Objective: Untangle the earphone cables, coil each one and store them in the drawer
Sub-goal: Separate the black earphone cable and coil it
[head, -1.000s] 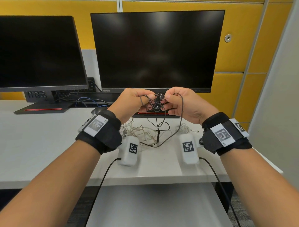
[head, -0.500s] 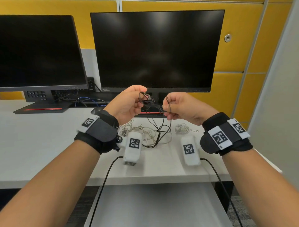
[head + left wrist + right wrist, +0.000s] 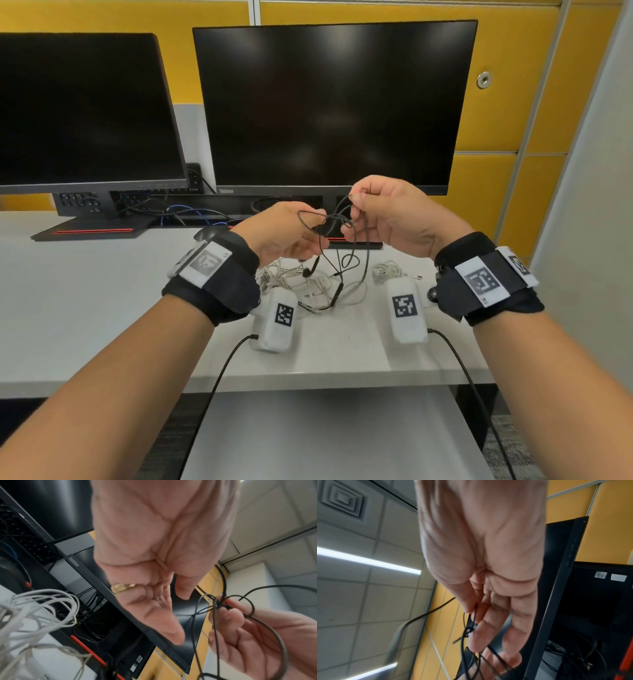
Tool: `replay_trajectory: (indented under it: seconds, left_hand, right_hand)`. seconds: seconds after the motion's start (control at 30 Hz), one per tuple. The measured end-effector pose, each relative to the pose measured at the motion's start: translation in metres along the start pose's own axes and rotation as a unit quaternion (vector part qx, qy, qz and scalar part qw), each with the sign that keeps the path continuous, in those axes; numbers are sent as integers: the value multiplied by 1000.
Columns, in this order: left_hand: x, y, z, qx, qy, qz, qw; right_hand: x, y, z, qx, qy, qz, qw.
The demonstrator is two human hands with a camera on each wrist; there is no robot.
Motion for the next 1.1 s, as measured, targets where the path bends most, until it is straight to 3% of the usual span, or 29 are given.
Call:
replay_trajectory:
  seconds: [0.13,0.3,0.43,0.7,0.9,1.1]
  left_hand:
    - [2,-3,5,-16,12,-20,1000]
    - [-2,-4,11,-131,-15,-12,991]
    - [-1,-6,10,-80,-74,-6,994]
    - [-1,-7,9,-70,-91,-33,993]
    - [-2,-6,10,-84,-87,0,993]
    - [0,-2,5,-29,-161,-83,983]
  right_hand:
    - [-4,2,-3,43,-9,-13,999]
    - [-5,5,-4,80,-18,-8,997]
    - [-4,4,-4,93,-26,16,995]
    - [-10,3,0,59,-24,39,997]
    - [-14,6,0,136,-17,6,991]
    - [-12,7,-2,170,-16,-30,985]
Point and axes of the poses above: each hand's wrist, its own z-axis away from the middle knuckle, its own y-axis out of the back of the hand, x = y × z, the point moved 2 cm from there along -z, towards the middle knuckle, and after that the axes turned 13 degrees about z, right-handed, at the moved point
